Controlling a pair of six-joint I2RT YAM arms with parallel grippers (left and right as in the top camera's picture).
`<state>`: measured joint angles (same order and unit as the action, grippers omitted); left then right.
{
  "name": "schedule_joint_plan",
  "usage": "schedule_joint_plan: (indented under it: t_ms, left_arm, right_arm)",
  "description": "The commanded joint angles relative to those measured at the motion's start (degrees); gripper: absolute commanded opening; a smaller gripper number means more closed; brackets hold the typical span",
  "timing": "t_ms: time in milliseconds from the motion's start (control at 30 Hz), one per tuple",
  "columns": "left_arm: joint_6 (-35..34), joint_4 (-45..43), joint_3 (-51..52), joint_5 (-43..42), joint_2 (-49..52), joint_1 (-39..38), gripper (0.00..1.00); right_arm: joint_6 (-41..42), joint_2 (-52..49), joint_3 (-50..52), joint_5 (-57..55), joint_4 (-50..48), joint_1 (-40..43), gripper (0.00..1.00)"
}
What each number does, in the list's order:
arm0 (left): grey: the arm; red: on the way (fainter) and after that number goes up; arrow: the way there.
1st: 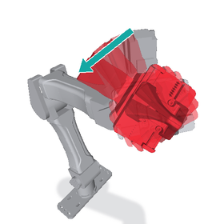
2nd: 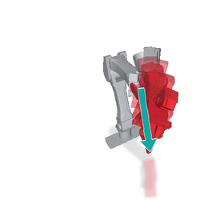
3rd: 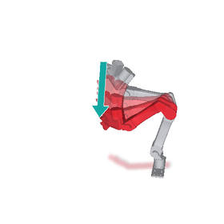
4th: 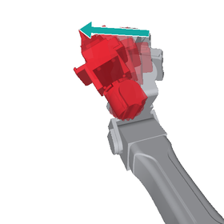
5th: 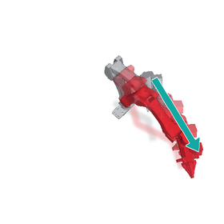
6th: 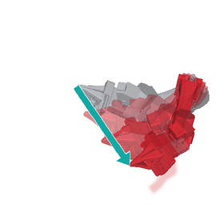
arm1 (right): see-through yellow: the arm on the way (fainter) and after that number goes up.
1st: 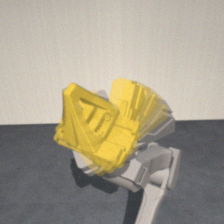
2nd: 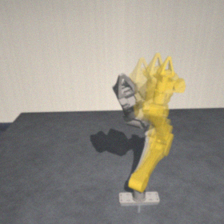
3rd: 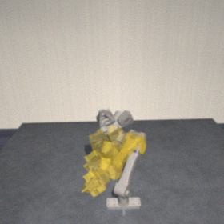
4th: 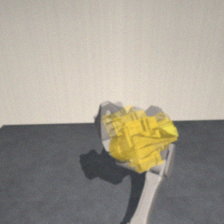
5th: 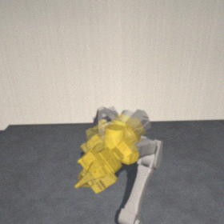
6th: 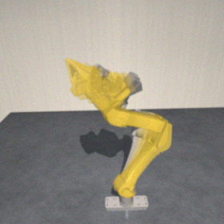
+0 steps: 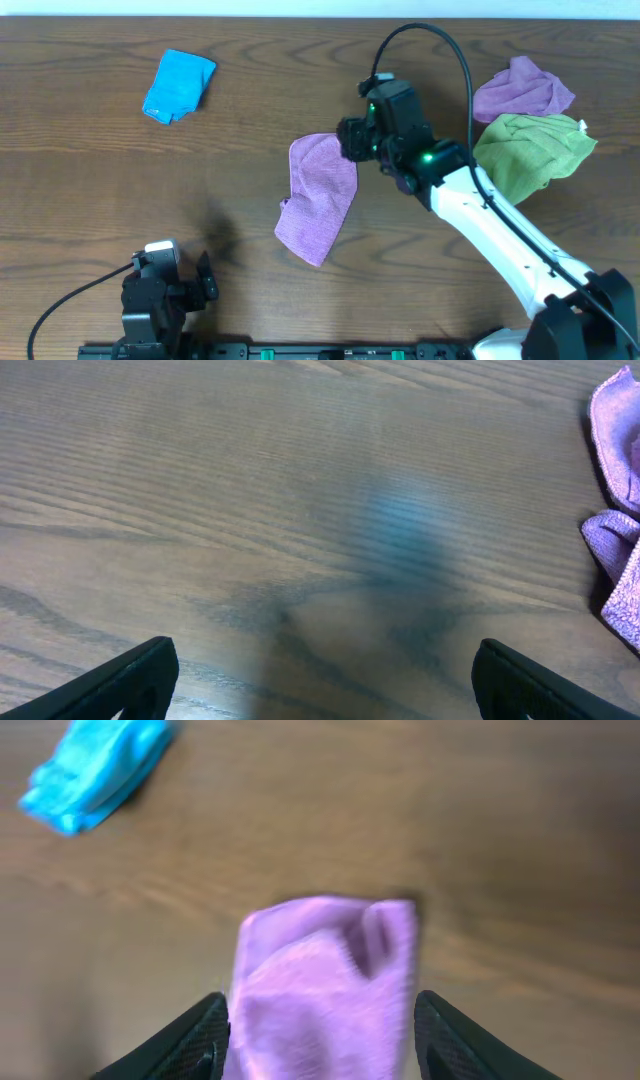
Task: Fold the cloth
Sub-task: 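Lift the purple cloth with the right gripper and drag it toward center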
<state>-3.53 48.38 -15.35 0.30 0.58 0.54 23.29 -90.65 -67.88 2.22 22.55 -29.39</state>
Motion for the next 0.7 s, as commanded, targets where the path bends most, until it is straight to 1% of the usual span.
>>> schedule_joint_plan:
  t_ms: [0,133,267,500,667]
  left_arm:
    - [0.79,1.33,0.68,0.09,-0.33,-0.28,0.95]
    - [0.79,1.36,0.68,0.09,-0.33,-0.28,0.95]
    - [0.79,1.36,0.68,0.09,-0.33,-0.28,0.95]
    - [0.79,1.36,0.68,0.09,-0.33,-0.28,0.95]
    - [0.79,1.33,0.68,0.09,-0.33,-0.28,0.95]
  right_arm:
    - [6.51,-2.69,-0.79,5.31,0.09,-1.9,0.59]
    - [15.74,-6.34,-0.79,5.27,-0.5,-3.15,0.51]
    - [21.97,-10.19,-0.81,4.11,-3.1,-4.15,0.5]
    - [29.73,-15.23,-0.81,2.54,-6.27,-4.24,0.48]
    - [32.09,-17.29,-0.81,2.14,-6.51,-4.24,0.49]
